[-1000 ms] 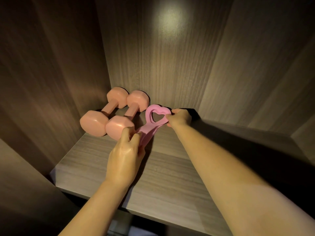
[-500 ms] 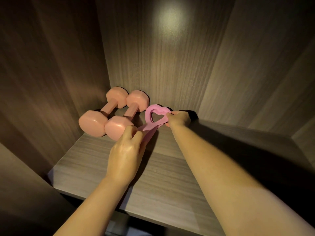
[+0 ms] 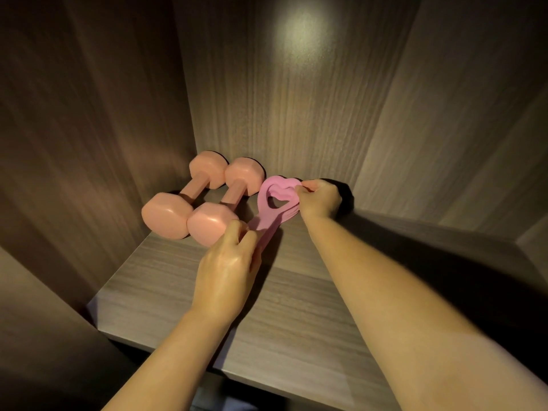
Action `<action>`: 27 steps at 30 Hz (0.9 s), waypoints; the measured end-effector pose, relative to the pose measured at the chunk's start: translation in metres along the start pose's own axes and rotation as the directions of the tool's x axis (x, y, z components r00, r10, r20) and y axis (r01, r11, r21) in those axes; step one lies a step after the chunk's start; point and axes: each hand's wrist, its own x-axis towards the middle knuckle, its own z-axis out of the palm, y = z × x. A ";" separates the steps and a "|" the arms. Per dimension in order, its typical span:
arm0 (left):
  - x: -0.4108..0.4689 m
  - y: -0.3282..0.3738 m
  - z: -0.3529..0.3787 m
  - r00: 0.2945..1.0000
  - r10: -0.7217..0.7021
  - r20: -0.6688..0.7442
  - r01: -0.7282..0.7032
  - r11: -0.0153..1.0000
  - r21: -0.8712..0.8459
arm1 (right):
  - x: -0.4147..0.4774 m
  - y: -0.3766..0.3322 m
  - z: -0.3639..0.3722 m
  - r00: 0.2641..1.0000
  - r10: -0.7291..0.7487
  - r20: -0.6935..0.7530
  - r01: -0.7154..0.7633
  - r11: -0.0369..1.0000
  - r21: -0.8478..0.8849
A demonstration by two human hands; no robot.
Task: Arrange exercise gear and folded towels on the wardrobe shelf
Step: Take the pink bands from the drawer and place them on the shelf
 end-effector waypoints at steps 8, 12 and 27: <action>0.003 0.002 -0.006 0.999 -0.041 0.020 0.039 0.996 0.085 | 0.003 0.005 0.004 0.998 0.031 0.049 -0.026 0.995 -0.097; 0.004 0.007 -0.010 0.999 -0.041 0.012 0.040 0.997 0.071 | -0.002 0.009 0.000 0.994 0.082 0.065 -0.080 0.996 -0.040; 0.003 0.004 -0.009 0.995 -0.045 0.085 0.031 0.986 0.163 | -0.022 0.000 -0.021 0.943 -0.031 0.332 0.128 0.953 -0.274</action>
